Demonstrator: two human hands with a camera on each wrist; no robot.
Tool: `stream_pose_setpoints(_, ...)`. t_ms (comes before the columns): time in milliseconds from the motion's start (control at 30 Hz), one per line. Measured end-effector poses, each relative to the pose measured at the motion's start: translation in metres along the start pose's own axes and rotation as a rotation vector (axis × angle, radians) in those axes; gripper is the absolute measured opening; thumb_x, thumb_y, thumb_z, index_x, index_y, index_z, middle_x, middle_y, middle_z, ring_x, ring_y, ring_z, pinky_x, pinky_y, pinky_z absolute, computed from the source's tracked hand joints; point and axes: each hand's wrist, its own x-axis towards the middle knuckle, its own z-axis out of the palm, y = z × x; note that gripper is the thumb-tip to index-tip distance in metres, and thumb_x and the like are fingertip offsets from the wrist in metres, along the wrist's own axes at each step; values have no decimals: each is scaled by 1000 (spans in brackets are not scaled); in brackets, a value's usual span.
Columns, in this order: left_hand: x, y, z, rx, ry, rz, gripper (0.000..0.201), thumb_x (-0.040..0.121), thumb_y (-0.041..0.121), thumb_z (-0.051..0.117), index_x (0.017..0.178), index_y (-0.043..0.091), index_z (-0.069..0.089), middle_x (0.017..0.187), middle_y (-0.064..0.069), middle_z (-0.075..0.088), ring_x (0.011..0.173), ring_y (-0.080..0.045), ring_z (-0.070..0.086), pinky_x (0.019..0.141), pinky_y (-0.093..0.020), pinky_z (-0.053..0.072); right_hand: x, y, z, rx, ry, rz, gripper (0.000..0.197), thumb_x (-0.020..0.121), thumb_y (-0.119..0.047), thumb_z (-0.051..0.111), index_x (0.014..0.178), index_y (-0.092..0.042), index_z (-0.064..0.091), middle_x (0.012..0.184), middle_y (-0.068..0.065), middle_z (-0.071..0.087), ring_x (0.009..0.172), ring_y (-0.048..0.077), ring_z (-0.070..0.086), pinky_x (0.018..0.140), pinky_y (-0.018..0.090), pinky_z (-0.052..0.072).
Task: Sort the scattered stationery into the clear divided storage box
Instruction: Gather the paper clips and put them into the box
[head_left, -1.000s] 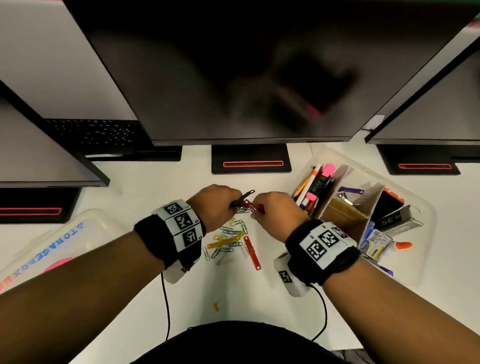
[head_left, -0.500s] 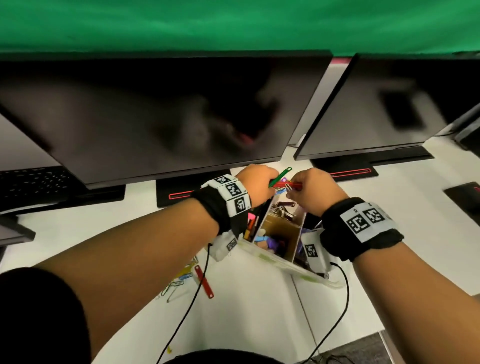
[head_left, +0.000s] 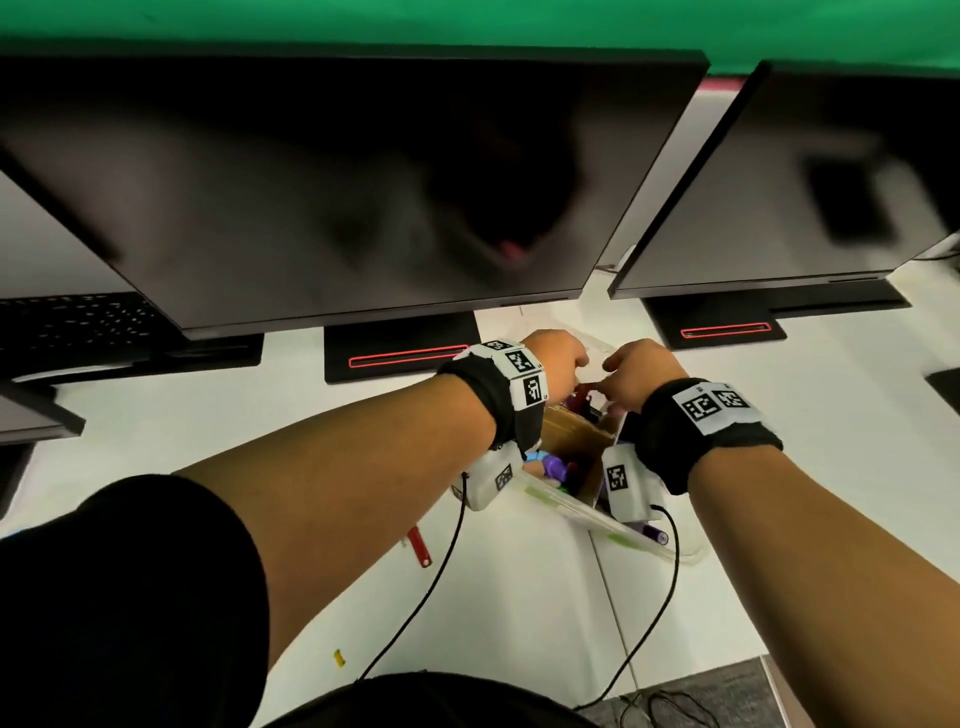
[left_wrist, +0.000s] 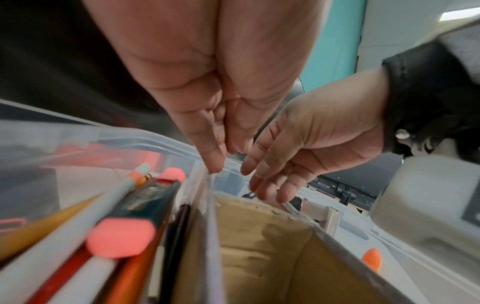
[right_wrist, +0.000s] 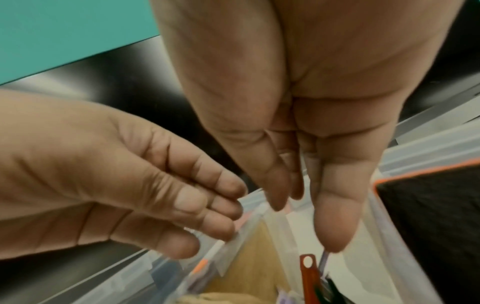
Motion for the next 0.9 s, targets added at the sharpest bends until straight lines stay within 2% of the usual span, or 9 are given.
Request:
stream_pose_setpoints(67, -10, -8, -5, -16, 29, 14, 37, 92, 4, 48, 126, 13, 58, 129, -6, 59, 116, -25, 56, 99, -29, 44, -2, -4, 0, -7, -7, -10, 32, 85, -13, 65, 117, -7, 65, 122, 11, 64, 103, 26, 63, 90, 35, 53)
stream_pose_setpoints(167, -32, -29, -20, -89, 135, -9, 32, 91, 7, 48, 116, 15, 66, 123, -1, 64, 114, -20, 57, 94, -23, 41, -10, -18, 0, 182, -52, -29, 27, 89, -10, 56, 114, -2, 63, 108, 18, 66, 76, 25, 62, 62, 30, 54)
stream_pose_setpoints(267, -54, -60, -35, -151, 181, -73, 27, 89, 11, 52, 109, 16, 70, 116, 2, 67, 110, -16, 59, 81, -15, 37, -22, -42, 10, 281, -21, -97, 15, 86, -9, 57, 93, 1, 66, 93, 21, 68, 80, 33, 65, 72, 39, 57)
stream_pose_setpoints(367, -82, -97, -40, -150, 240, -176, 22, 86, 14, 55, 102, 17, 71, 106, 0, 70, 102, -17, 62, 77, -15, 37, -44, -75, 26, 341, -65, -230, 7, 84, -12, 61, 77, -10, 63, 83, 14, 66, 82, 29, 64, 81, 40, 54)
stream_pose_setpoints(467, -115, -133, -31, -68, 217, -252, 21, 87, 15, 56, 104, 15, 68, 110, -2, 68, 104, -18, 60, 77, -16, 35, -68, -106, 54, 298, -158, -356, 14, 83, -12, 63, 70, -14, 60, 72, 4, 60, 74, 22, 60, 75, 34, 51)
stream_pose_setpoints(533, -132, -152, -16, 17, 91, -285, 25, 86, 20, 62, 110, 15, 64, 113, -2, 65, 106, -20, 58, 80, -20, 37, -83, -119, 74, 211, -218, -430, 17, 82, -12, 64, 67, -17, 58, 78, 4, 63, 75, 20, 59, 72, 27, 47)
stream_pose_setpoints(600, -150, -170, 5, 52, -79, -321, 39, 81, 28, 70, 116, 15, 59, 114, -4, 62, 107, -22, 57, 84, -25, 41, -94, -126, 99, 12, -281, -488, 3, 81, -16, 65, 80, -15, 63, 95, 6, 66, 85, 21, 60, 74, 24, 44)
stream_pose_setpoints(733, -175, -190, 52, 38, -304, -420, 86, 62, 45, 82, 132, 17, 40, 127, -9, 50, 114, -26, 53, 95, -35, 45, -100, -105, 151, -307, -431, -419, 56, 75, -30, 76, 119, -7, 50, 122, 11, 58, 111, 27, 56, 86, 30, 46)
stream_pose_setpoints(900, -182, -193, 94, -25, -294, -480, 122, 50, 48, 87, 143, 16, 15, 135, -13, 35, 123, -32, 47, 99, -45, 46, -96, -84, 187, -303, -473, -280, 85, 63, -29, 85, 127, -6, 34, 126, 17, 50, 112, 33, 56, 85, 34, 48)
